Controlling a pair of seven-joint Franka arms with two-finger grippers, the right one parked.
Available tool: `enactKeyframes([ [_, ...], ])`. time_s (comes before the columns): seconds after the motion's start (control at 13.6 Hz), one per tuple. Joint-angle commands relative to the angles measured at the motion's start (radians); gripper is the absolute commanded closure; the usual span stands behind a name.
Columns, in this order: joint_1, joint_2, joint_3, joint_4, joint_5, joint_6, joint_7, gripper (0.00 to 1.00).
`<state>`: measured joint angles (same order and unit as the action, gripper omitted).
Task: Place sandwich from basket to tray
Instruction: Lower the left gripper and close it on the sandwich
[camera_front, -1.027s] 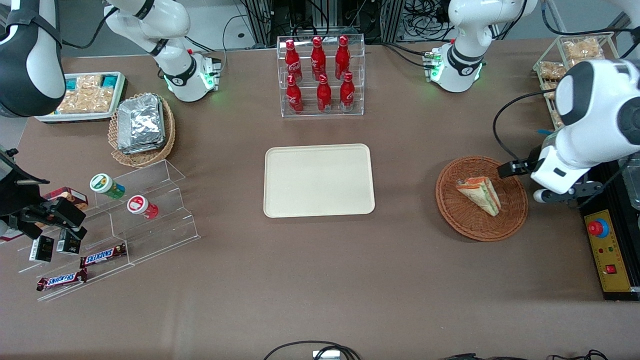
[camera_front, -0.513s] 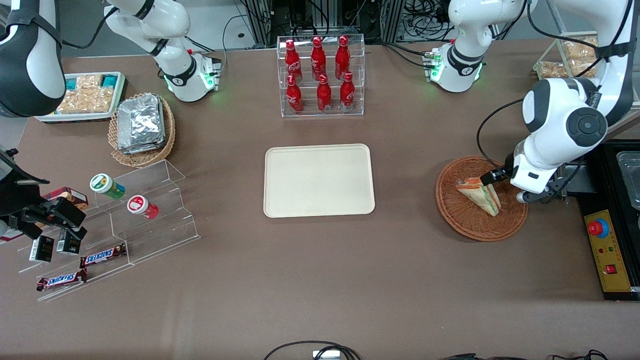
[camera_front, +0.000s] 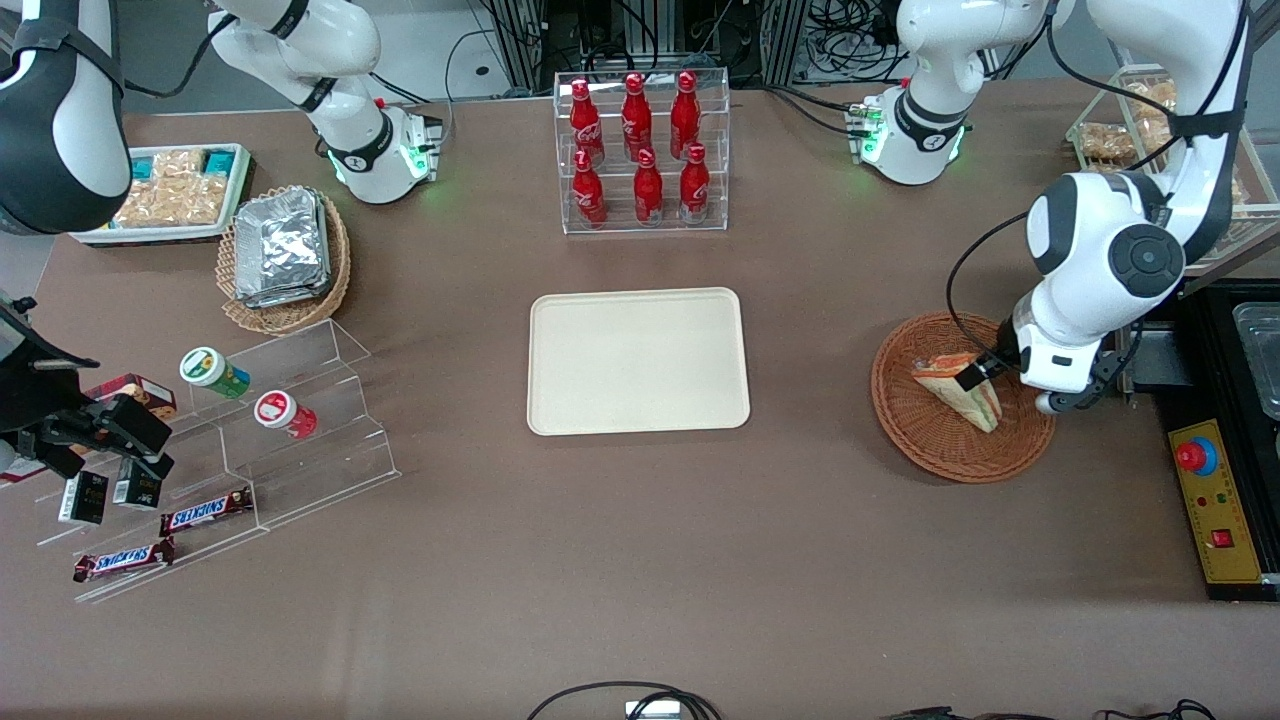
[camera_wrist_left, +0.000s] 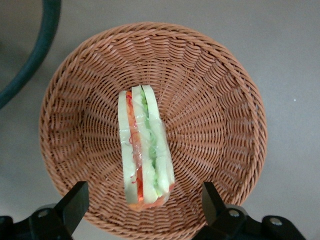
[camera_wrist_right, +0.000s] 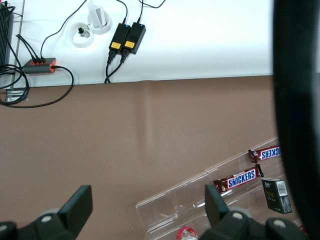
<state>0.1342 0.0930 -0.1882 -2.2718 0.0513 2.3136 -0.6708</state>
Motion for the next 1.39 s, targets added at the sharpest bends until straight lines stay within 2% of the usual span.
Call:
enactKeyframes([
  [0.0, -0.001, 0.037, 0.001, -0.017, 0.013, 0.070, -0.082, 0.00],
  [0.29, -0.002, 0.057, 0.003, -0.083, 0.016, 0.184, -0.121, 0.00],
  [0.73, -0.001, 0.103, 0.004, -0.100, 0.016, 0.224, -0.122, 0.01],
  [0.88, 0.002, 0.109, 0.004, -0.100, 0.016, 0.225, -0.127, 0.06],
  [0.95, 0.004, 0.120, 0.006, -0.100, 0.016, 0.228, -0.133, 0.13],
  [1.03, 0.004, 0.125, 0.006, -0.100, 0.016, 0.239, -0.144, 0.43],
  [1.1, 0.011, 0.129, 0.006, -0.098, 0.016, 0.240, -0.153, 0.77],
  [1.17, 0.018, 0.131, 0.006, -0.097, 0.016, 0.240, -0.156, 1.00],
  [1.32, 0.024, 0.123, 0.006, -0.092, 0.016, 0.239, -0.158, 1.00],
])
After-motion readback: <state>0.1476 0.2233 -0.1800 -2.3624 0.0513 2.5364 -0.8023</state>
